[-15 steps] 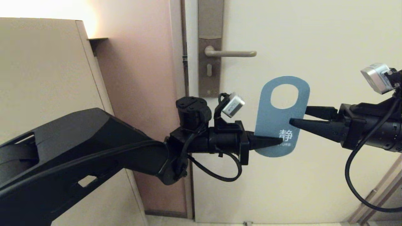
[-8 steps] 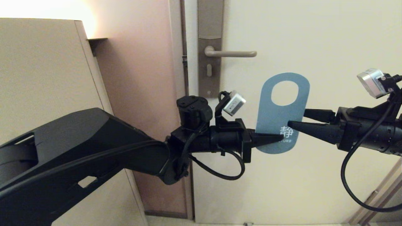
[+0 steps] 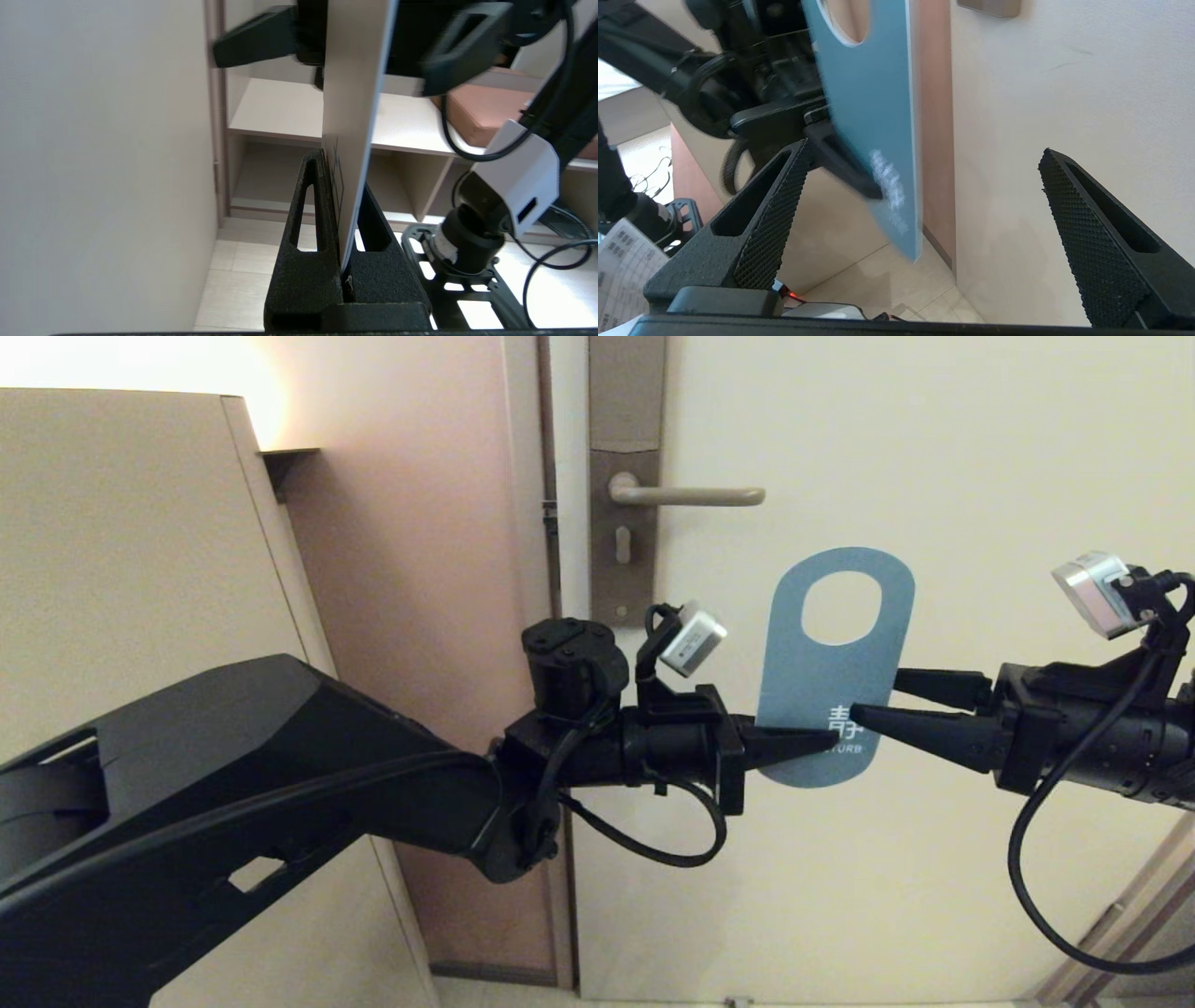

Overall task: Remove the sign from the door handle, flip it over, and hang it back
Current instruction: Hand it to the other hand

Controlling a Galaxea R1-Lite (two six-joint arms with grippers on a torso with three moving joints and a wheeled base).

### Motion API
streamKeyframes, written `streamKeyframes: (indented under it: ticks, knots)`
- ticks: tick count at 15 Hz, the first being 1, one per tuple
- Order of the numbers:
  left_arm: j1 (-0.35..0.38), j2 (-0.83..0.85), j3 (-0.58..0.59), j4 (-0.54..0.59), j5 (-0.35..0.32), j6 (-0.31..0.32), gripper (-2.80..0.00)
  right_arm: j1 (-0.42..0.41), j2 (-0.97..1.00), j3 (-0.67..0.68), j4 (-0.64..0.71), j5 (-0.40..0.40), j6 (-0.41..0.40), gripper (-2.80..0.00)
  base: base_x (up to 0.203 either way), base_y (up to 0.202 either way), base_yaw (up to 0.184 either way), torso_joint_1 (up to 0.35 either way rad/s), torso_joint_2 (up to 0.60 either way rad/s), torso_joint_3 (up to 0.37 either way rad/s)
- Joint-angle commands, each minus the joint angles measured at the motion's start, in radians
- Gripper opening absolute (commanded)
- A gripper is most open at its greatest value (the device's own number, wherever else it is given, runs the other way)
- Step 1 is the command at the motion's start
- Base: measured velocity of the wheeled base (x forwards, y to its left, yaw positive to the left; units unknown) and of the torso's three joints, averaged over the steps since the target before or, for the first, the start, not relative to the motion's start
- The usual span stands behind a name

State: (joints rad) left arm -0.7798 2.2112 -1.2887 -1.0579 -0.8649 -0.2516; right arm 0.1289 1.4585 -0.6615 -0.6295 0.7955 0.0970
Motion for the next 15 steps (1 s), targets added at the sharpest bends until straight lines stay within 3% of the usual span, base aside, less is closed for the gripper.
streamKeyframes:
  ticks: [1,4,8,15]
  knots:
    - [0.001,-0.004,-0.001,-0.007,-0.005,0.003,-2.8,0.001,0.0,-0.001,-0.004,0.005,0.001,0.0,0.0,0.0,0.0,0.0,0.0,0.0]
    - [0.001,-0.005,0.0,-0.007,0.005,0.008,-2.8,0.001,0.002,0.0,-0.004,0.004,0.0,0.0,0.0,0.0,0.0,0.0,0.0,0.0]
    - [0.001,-0.002,0.0,-0.006,0.07,0.047,-2.8,0.0,0.006,0.0,-0.004,-0.009,0.001,0.0,0.0,0.0,0.0,0.0,0.0,0.0]
    - [-0.001,-0.002,0.0,-0.005,0.076,0.048,-2.8,0.0,0.005,0.0,-0.004,-0.009,0.0,0.0,0.0,0.0,0.0,0.0,0.0,0.0]
